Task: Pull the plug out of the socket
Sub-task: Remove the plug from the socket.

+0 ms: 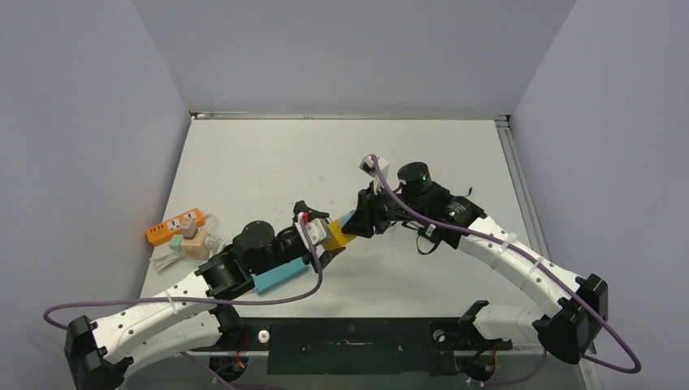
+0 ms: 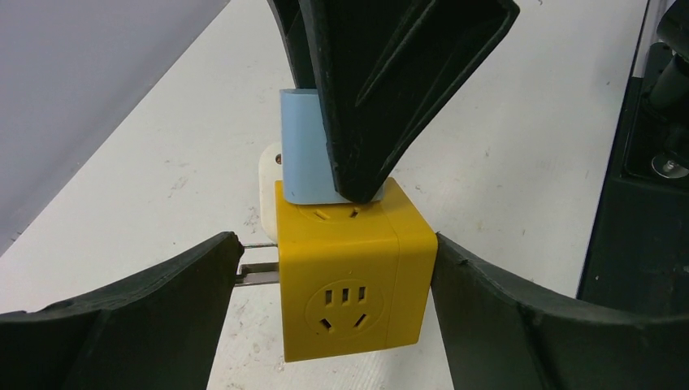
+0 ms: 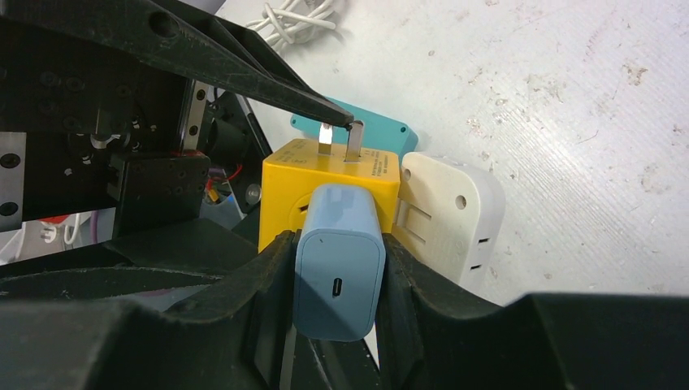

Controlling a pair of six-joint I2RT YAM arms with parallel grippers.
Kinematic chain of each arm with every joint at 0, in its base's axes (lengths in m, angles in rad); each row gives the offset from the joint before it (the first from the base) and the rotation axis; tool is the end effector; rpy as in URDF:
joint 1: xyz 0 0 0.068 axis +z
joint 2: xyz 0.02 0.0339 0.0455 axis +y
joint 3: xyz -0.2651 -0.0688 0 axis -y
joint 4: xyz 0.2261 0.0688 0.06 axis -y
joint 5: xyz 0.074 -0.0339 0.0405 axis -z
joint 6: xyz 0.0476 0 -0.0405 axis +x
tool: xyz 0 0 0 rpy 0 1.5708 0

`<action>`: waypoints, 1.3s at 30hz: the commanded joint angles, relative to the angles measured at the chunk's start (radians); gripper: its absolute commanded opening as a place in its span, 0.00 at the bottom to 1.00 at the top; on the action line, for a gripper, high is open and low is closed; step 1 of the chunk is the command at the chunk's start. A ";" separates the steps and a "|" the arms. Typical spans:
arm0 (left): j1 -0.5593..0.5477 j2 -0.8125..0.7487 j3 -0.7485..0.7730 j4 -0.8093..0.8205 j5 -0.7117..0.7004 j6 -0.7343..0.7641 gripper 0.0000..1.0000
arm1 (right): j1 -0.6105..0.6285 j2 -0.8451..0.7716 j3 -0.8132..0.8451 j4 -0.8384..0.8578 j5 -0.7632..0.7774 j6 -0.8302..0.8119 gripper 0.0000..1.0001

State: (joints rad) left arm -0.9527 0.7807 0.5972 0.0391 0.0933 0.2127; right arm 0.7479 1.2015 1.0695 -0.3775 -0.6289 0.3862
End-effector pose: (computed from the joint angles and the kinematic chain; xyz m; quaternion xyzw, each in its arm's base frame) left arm 0.1036 -0.1534 0.3003 0.4412 0.6140 -0.2692 0.5966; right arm 0.1676 0.1936 0.3356 -0.3015 0.7787 0.4835 0.2627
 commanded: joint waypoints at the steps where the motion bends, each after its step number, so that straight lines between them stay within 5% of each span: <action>1: 0.017 0.015 0.044 -0.008 -0.019 -0.015 0.82 | 0.027 -0.051 0.084 0.090 -0.058 -0.003 0.05; 6: 0.012 0.025 0.046 -0.013 -0.036 -0.001 0.78 | 0.037 -0.044 0.086 0.095 -0.036 0.001 0.05; 17: -0.019 0.015 0.033 -0.018 -0.071 0.043 0.01 | -0.006 -0.051 0.028 0.134 -0.126 0.024 0.05; 21: -0.021 0.015 0.033 -0.019 -0.079 0.037 0.00 | -0.019 -0.053 0.030 0.125 -0.080 0.046 0.05; 25: -0.015 0.067 0.068 -0.062 -0.110 0.012 0.00 | 0.050 -0.011 0.099 0.006 0.189 0.027 0.05; 31: 0.025 0.109 0.100 -0.093 -0.146 -0.028 0.00 | 0.152 0.040 0.154 -0.051 0.393 0.052 0.05; 39: 0.046 0.111 0.105 -0.094 -0.142 -0.048 0.00 | 0.213 0.090 0.216 -0.111 0.451 0.036 0.05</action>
State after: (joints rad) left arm -0.9310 0.8860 0.6643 -0.0608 0.0345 0.1886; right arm 0.9291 1.3159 1.2224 -0.5198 -0.1528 0.3954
